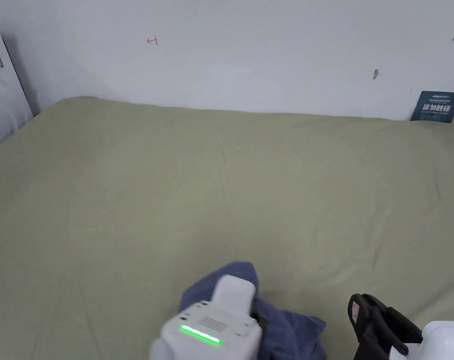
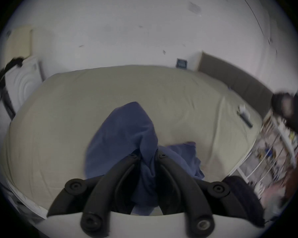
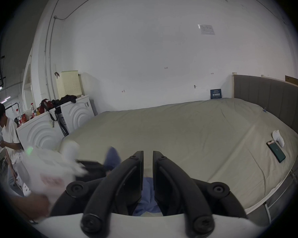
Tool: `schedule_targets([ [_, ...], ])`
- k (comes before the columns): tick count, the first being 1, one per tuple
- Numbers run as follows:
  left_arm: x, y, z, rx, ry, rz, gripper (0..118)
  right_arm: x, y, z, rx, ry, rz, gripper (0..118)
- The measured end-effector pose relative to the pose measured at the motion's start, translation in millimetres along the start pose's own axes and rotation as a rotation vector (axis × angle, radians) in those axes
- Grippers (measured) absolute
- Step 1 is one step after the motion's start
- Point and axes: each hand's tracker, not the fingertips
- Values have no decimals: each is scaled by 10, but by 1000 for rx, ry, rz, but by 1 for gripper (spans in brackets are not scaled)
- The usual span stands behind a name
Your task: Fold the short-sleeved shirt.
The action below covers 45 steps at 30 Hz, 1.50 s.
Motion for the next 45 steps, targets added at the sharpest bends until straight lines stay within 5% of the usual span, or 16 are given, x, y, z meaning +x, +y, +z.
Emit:
schedule_targets([
  [4,493,-215,-395,-78,77,-166,13,146,-31,92,0,-20,-27,15],
  [6,475,-312,-478,-74,58,-145,16,203,-38,127,5,-23,-36,15],
  [7,435,-331,-497,-73,57,-148,24,221,-38,140,9,-26,-37,15],
  [9,371,-313,-467,-92,7,-137,72,240,-31,154,15,-29,-38,15],
  [10,343,-279,-408,-89,-38,-115,87,249,-29,159,19,-29,-39,15],
  [14,11,-56,124,106,-192,102,95,250,-21,159,23,-34,-46,15],
  [18,-624,-89,349,185,-340,481,95,238,-25,165,16,-39,-30,15],
  [21,-954,-217,166,157,-344,661,84,236,-26,150,9,-38,-29,15],
  [24,-962,-349,-56,109,-351,704,20,241,-37,139,3,-37,-30,15],
  [33,-156,-637,-563,-79,-462,637,19,355,-83,84,-34,-52,-27,15],
  [41,-226,-613,-538,-87,-454,620,12,352,-99,5,-55,-38,-29,15],
  [43,-246,-509,-300,-34,-450,557,12,318,-112,-120,-84,17,-55,15],
  [45,-326,-467,-60,17,-458,531,13,364,-219,-388,-182,134,-163,15],
])
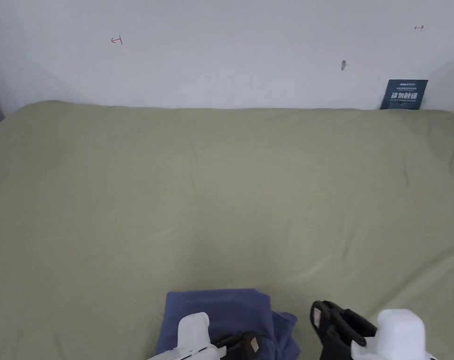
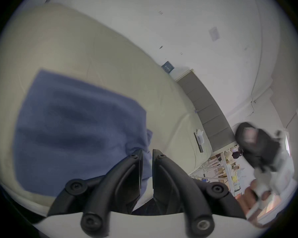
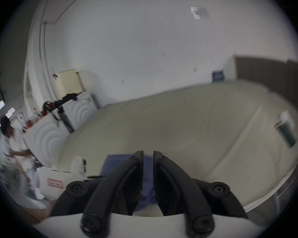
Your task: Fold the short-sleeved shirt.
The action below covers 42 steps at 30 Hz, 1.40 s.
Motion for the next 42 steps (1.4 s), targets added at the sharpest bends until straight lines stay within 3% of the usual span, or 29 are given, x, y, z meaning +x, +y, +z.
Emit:
schedule_targets([
  [5,-155,158,628,80,-2,31,13,338,-368,-897,-263,204,-240,15],
  [7,-311,248,842,100,1,37,19,500,-555,-1187,-354,328,-405,15],
  [9,-466,305,970,115,23,30,72,629,-729,-1380,-446,360,-486,15],
  [10,-585,345,991,100,39,33,97,673,-797,-1425,-452,311,-469,14],
  [11,-696,365,1009,88,48,42,110,703,-840,-1434,-435,240,-427,8],
  [12,-830,380,1022,72,48,72,111,758,-847,-1444,-434,217,-431,6],
  [14,-1109,406,952,27,34,153,111,867,-835,-1443,-397,275,-550,6],
  [18,-1620,335,496,-86,-111,398,110,898,-823,-1454,-404,294,-523,6],
  [19,-1683,286,328,-132,-210,456,108,901,-834,-1451,-406,303,-535,6],
  [20,-1703,223,194,-148,-273,506,93,912,-838,-1447,-406,310,-552,6],
  [21,-1661,181,92,-106,-320,518,69,918,-840,-1447,-408,313,-558,6],
  [22,-1598,163,-28,-118,-269,498,32,907,-839,-1440,-404,315,-559,6],
  [23,-1546,144,-115,-156,-127,457,19,907,-848,-1431,-402,315,-556,6],
  [24,-1528,121,-178,-159,-59,428,19,897,-838,-1414,-401,313,-550,6],
  [26,-1551,182,-97,-125,-152,496,19,849,-794,-1353,-397,309,-533,7],
  [29,-1518,411,202,-153,-31,309,19,725,-673,-1203,-361,357,-492,7],
  [31,-1722,614,527,-143,17,298,19,636,-584,-1132,-354,373,-468,7],
  [39,-3124,1448,2202,-39,313,261,19,256,-404,-924,-360,386,-372,7],
  [42,-3639,1744,2757,-57,458,261,19,168,-456,-918,-386,372,-375,7],
])
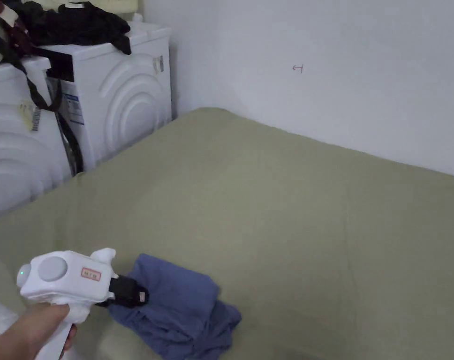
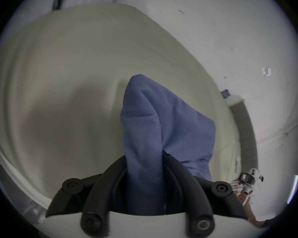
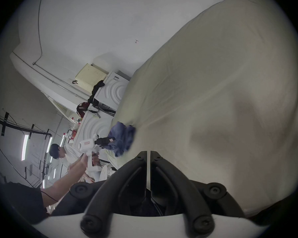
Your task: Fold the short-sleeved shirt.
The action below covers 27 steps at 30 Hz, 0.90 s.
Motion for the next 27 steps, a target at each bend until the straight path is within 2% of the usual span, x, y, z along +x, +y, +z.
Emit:
schedule_targets([
  [4,-529,197,175,-36,22,111,19,-146,-121,-87,-18,-34,-2,7],
  [6,-508,172,121,-40,-22,97,20,-169,-138,-102,-21,-34,-5,7],
  [7,-475,178,120,-21,-7,71,29,-189,-150,-110,-19,-30,-11,7],
  [8,-439,169,115,-10,-1,40,55,-205,-154,-117,-16,-25,-18,7],
  [9,-444,164,154,0,-5,21,75,-244,-149,-122,-13,-21,-25,7],
  [11,-511,162,319,26,-68,71,104,-298,-148,-131,-8,-16,-32,7],
  [13,-384,53,655,97,2,74,105,-311,-112,-108,-4,-9,-21,7],
  [15,-357,-7,944,133,10,63,104,-358,-96,-84,-4,7,-9,7],
  [16,-364,-13,1076,146,40,67,103,-397,-95,-66,1,8,6,7],
  [17,-342,-44,1170,160,115,66,93,-404,-80,-40,7,9,17,7],
  [18,-306,-94,1249,169,208,66,72,-432,-68,-12,13,10,27,7],
  [19,-283,-149,1298,146,242,65,37,-464,-58,17,21,7,38,7],
  [20,-322,-145,1305,131,213,66,37,-497,-46,43,29,-3,51,7],
  [21,-256,-194,1330,131,254,69,25,-507,-8,92,35,-42,82,7],
  [22,-112,-238,1350,144,321,34,5,-552,23,138,38,-82,112,7],
  [23,59,-276,1394,192,339,-3,3,-605,53,190,53,-108,146,7],
  [25,551,-358,1433,297,261,-101,3,-729,157,338,101,-185,229,7],
  [27,1257,-490,1479,427,256,-255,3,-924,274,498,177,-280,355,7],
])
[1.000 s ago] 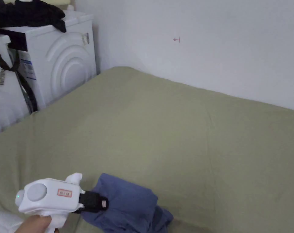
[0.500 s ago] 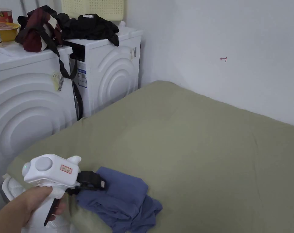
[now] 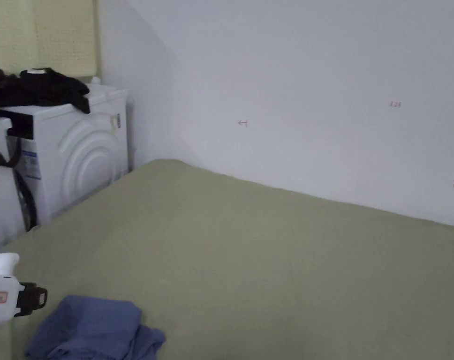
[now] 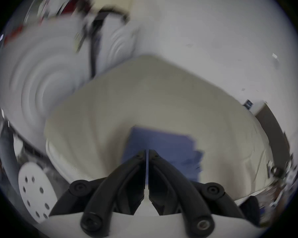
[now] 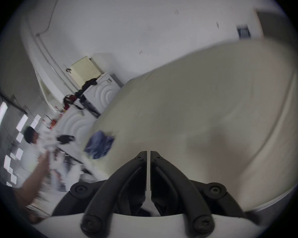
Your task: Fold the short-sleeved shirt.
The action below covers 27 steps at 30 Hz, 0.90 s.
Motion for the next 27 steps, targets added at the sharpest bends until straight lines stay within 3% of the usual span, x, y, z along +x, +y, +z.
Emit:
schedule_targets([
  [1,367,50,144,111,14,-56,3,-83,133,111,56,-78,83,7],
  [3,1074,118,471,323,-9,-139,3,-163,399,324,170,-173,175,7],
  [5,1630,155,685,462,-45,-200,3,-301,655,576,291,-240,221,7],
  [7,2121,227,819,483,-163,-224,4,-438,924,830,400,-293,260,7],
  [10,2692,252,886,537,-179,-270,4,-596,1207,1053,497,-383,336,10],
  [13,3183,198,1058,566,-240,-328,8,-687,1351,1176,528,-379,337,24],
  [16,3418,195,1123,551,-283,-321,30,-746,1380,1204,543,-357,321,37],
  [18,3593,175,1192,558,-288,-342,78,-778,1373,1193,537,-355,333,65],
  [19,3624,173,1205,566,-285,-357,94,-793,1365,1179,529,-363,348,75],
  [20,3636,180,1215,570,-287,-374,109,-794,1355,1166,527,-374,355,75],
  [21,3695,176,1271,577,-295,-377,117,-788,1341,1165,528,-374,357,75],
  [25,3686,201,1345,622,-294,-348,118,-781,1301,1134,535,-366,363,77],
  [27,3666,211,1341,618,-283,-336,118,-780,1302,1134,541,-378,364,86],
])
